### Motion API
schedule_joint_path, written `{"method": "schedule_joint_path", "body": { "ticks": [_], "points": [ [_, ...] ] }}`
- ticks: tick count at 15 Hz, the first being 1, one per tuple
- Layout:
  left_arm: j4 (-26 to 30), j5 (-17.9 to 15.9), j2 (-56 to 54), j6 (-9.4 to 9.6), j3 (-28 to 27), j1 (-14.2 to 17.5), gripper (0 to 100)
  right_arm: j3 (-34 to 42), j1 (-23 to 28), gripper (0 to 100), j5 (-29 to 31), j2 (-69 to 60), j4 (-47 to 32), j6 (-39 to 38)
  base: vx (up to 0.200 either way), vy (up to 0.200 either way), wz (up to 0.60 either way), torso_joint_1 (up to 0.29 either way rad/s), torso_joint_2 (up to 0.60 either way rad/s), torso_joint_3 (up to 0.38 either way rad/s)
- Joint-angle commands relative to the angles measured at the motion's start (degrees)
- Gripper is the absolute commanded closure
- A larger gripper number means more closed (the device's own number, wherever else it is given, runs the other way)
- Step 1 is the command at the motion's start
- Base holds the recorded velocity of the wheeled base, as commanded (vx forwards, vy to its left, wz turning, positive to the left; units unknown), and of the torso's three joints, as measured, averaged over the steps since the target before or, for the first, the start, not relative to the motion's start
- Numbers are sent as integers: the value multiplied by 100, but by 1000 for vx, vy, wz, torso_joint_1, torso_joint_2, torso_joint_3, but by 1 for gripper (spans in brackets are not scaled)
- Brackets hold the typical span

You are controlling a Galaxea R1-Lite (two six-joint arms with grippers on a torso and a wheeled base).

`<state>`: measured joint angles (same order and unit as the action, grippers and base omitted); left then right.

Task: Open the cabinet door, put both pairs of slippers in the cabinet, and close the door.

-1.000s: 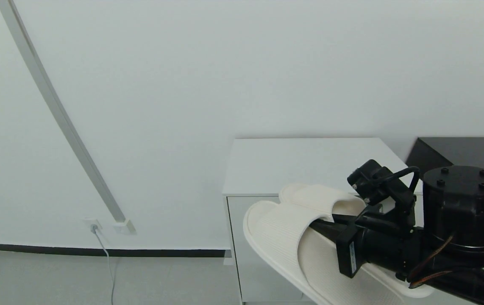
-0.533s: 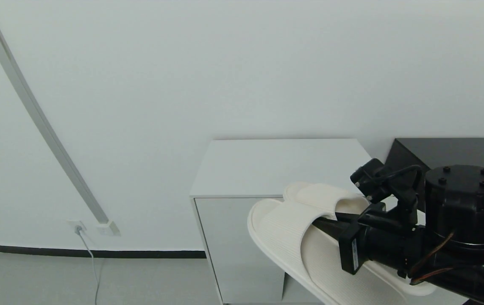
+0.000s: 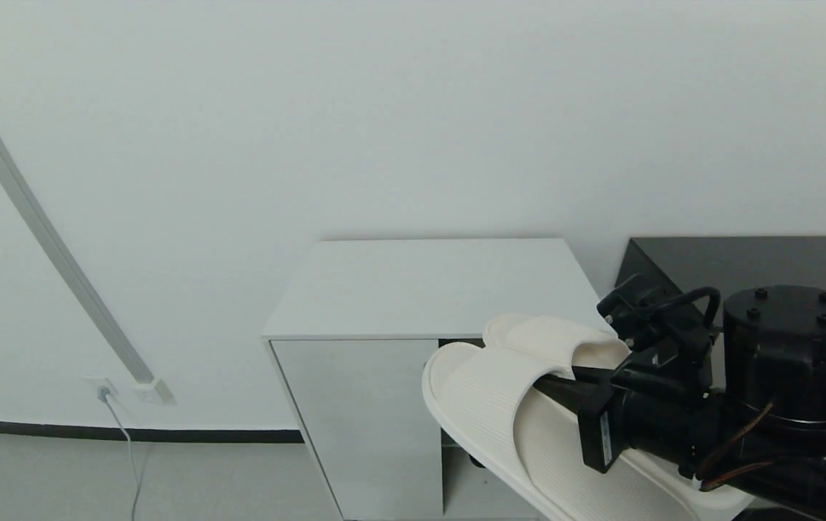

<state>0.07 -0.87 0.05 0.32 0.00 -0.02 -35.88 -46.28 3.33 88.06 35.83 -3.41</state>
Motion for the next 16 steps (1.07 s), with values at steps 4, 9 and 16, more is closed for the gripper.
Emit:
{"method": "schedule_joint_path", "body": {
  "ticks": [4, 9, 16],
  "points": [
    [1, -1, 4, -5, 0, 2, 100, 90, 5, 100, 1, 0, 3, 7, 0, 0, 0, 0, 0, 0],
    [1, -1, 4, -5, 0, 2, 100, 116, 5, 100, 1, 9, -6, 7, 0, 0, 0, 0, 0, 0],
    [1, 7, 4, -5, 0, 2, 100, 195, 22, 100, -25, 35, 126, -1, 0, 0, 0, 0, 0, 0]
  ]
}}
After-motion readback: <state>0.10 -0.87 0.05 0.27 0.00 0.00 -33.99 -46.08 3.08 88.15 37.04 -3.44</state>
